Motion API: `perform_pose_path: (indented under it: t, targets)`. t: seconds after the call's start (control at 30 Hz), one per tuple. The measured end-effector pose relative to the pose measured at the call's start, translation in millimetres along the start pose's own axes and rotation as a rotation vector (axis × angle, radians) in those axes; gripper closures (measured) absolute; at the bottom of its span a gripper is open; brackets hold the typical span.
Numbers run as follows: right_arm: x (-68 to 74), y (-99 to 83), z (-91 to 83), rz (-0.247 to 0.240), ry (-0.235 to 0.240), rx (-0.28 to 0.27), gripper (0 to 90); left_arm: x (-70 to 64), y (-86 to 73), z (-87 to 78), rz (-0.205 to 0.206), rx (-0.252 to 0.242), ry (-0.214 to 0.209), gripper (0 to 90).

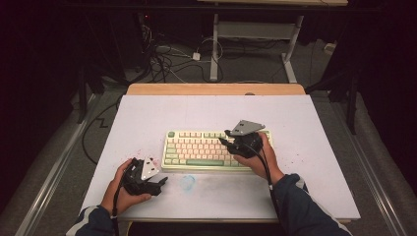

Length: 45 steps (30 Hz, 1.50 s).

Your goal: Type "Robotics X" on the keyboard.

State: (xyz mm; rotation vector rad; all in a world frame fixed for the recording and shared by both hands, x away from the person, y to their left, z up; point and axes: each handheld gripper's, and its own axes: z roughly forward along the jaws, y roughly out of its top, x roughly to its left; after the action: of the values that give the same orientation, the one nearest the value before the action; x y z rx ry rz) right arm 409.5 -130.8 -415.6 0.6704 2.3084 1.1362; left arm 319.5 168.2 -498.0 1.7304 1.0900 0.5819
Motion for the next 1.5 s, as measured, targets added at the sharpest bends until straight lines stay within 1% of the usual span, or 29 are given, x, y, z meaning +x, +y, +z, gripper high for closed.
perform_pose_path:
  t: [0.03,0.07,0.13,0.2,0.27,0.4,0.43,0.5,0.53,0.57,0.63,0.73,0.77,0.83,0.9,0.97,1.0,1.03,1.07,1.13,1.23,1.27,1.43,1.5]
  targets:
    - [0.6,0.4,-1.6,0.0,-0.007,-0.009,54.7,-0.1,0.0,0.2,-0.004,-0.002,0.002,18.0]
    - [0.6,0.6,-3.2,-0.001,-0.012,-0.015,53.8,0.5,0.0,-0.2,0.001,0.001,0.001,18.0]
    - [0.4,0.9,-6.3,-0.006,-0.019,-0.03,47.5,1.0,0.4,-0.4,0.0,0.0,0.003,17.9]
    - [0.4,1.4,-9.6,-0.016,-0.024,-0.036,43.6,1.2,0.5,-0.5,0.0,-0.001,0.004,18.0]
    - [0.6,1.8,-13.5,-0.016,-0.045,-0.054,39.2,1.3,0.3,-0.4,0.002,0.0,0.006,18.0]
    - [-0.5,1.4,-20.9,-0.003,-0.082,-0.085,30.9,1.7,0.4,-0.4,-0.001,0.001,0.007,18.0]
    - [-1.2,0.9,-22.7,0.002,-0.086,-0.089,30.4,1.7,0.5,-0.3,0.0,0.001,0.007,18.0]
    - [-2.7,0.0,-25.9,0.02,-0.098,-0.105,26.6,2.0,0.6,-0.3,0.0,0.0,0.008,18.0]
    - [-3.6,-0.5,-27.4,0.029,-0.095,-0.112,25.5,2.3,0.6,-0.3,-0.003,0.0,0.009,18.0]
    - [-4.8,-0.8,-28.9,0.026,-0.092,-0.117,24.8,2.7,0.7,-0.4,-0.003,0.001,0.011,18.0]
    - [-4.6,-1.4,-32.0,0.028,-0.106,-0.127,22.9,3.2,0.9,-0.5,-0.003,0.0,0.013,18.0]
    - [-4.0,-2.7,-36.1,0.015,-0.125,-0.132,22.4,3.2,0.9,-0.6,-0.003,0.0,0.013,18.0]
    - [-3.7,-3.3,-37.4,0.01,-0.127,-0.129,22.8,3.2,1.1,-0.7,-0.004,-0.001,0.012,18.0]
    - [-2.6,-4.4,-39.9,-0.003,-0.145,-0.122,22.9,3.3,1.6,-1.0,-0.009,-0.004,0.013,18.0]
    - [-2.2,-5.8,-42.8,-0.012,-0.151,-0.123,23.3,3.6,2.3,-1.4,-0.008,-0.007,0.016,18.1]
    - [-2.1,-7.0,-45.7,-0.016,-0.158,-0.125,23.5,4.2,3.8,-2.5,0.006,-0.029,0.031,18.6]
    - [-2.4,-7.8,-47.3,-0.018,-0.16,-0.127,23.7,4.7,5.6,-3.8,0.006,-0.038,0.035,19.3]
    - [-2.7,-8.4,-48.9,-0.021,-0.161,-0.128,23.7,4.8,7.2,-4.5,-0.006,-0.053,0.034,19.9]
    - [-2.7,-9.2,-50.4,-0.023,-0.166,-0.127,23.7,5.3,8.0,-5.0,-0.013,-0.057,0.034,20.0]
    - [-3.0,-10.9,-53.5,-0.034,-0.174,-0.125,23.8,6.1,7.2,-4.5,-0.011,-0.047,0.038,20.2]
    - [-4.0,-14.5,-58.3,-0.038,-0.183,-0.127,23.9,5.9,5.9,-3.3,-0.004,-0.034,0.041,20.6]
    - [-3.9,-16.0,-60.2,-0.03,-0.184,-0.128,23.9,5.3,5.8,-2.8,-0.004,-0.036,0.044,21.0]
    - [-4.5,-25.6,-69.0,-0.034,-0.204,-0.13,24.3,5.1,5.7,-2.9,-0.002,-0.038,0.044,22.1]
    - [-3.8,-30.1,-73.0,-0.035,-0.22,-0.143,25.2,5.7,6.2,-3.7,0.0,-0.036,0.042,22.8]
